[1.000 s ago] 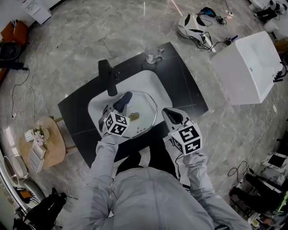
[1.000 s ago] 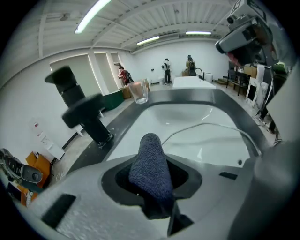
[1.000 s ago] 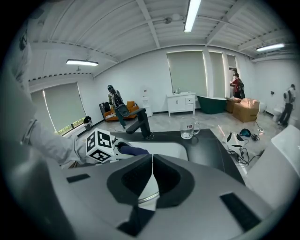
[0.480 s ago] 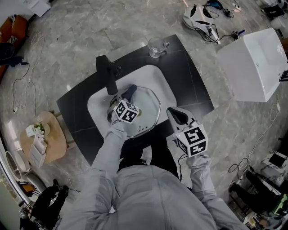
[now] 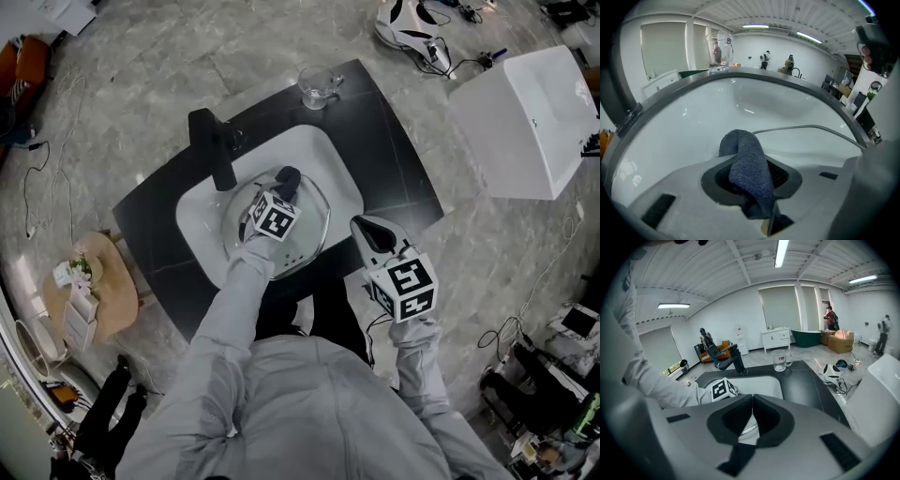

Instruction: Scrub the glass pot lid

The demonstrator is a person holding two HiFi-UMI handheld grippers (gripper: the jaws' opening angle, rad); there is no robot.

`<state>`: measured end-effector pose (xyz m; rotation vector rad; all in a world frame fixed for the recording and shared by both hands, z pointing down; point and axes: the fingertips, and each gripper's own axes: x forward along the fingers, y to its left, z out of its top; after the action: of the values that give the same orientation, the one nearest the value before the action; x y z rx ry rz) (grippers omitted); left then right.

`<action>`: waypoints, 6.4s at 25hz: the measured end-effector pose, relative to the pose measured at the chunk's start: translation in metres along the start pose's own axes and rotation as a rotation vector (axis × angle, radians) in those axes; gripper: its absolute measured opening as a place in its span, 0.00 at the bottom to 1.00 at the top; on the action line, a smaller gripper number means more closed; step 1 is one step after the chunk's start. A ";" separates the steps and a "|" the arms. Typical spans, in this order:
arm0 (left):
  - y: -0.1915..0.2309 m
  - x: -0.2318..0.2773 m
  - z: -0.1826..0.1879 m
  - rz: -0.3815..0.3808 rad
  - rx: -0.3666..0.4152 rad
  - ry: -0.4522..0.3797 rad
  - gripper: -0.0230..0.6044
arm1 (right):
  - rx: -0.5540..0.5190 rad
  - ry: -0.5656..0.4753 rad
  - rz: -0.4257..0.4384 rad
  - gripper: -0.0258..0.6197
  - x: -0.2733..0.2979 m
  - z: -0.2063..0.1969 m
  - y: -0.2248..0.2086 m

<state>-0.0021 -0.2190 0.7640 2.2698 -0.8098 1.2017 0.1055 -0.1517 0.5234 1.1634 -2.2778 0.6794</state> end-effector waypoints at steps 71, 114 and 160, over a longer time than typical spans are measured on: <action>-0.058 -0.048 -0.040 -0.296 0.096 0.051 0.23 | -0.026 0.086 0.099 0.09 0.016 -0.015 0.031; -0.032 -0.081 -0.081 -0.378 -0.273 0.068 0.24 | 0.004 0.077 0.203 0.09 0.012 -0.017 0.077; 0.029 -0.106 -0.139 -0.170 -0.143 0.357 0.24 | 0.001 0.151 0.286 0.09 0.048 -0.017 0.078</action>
<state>-0.1503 -0.1230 0.7506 1.8921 -0.5376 1.3677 0.0191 -0.1297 0.5501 0.7643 -2.3339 0.8444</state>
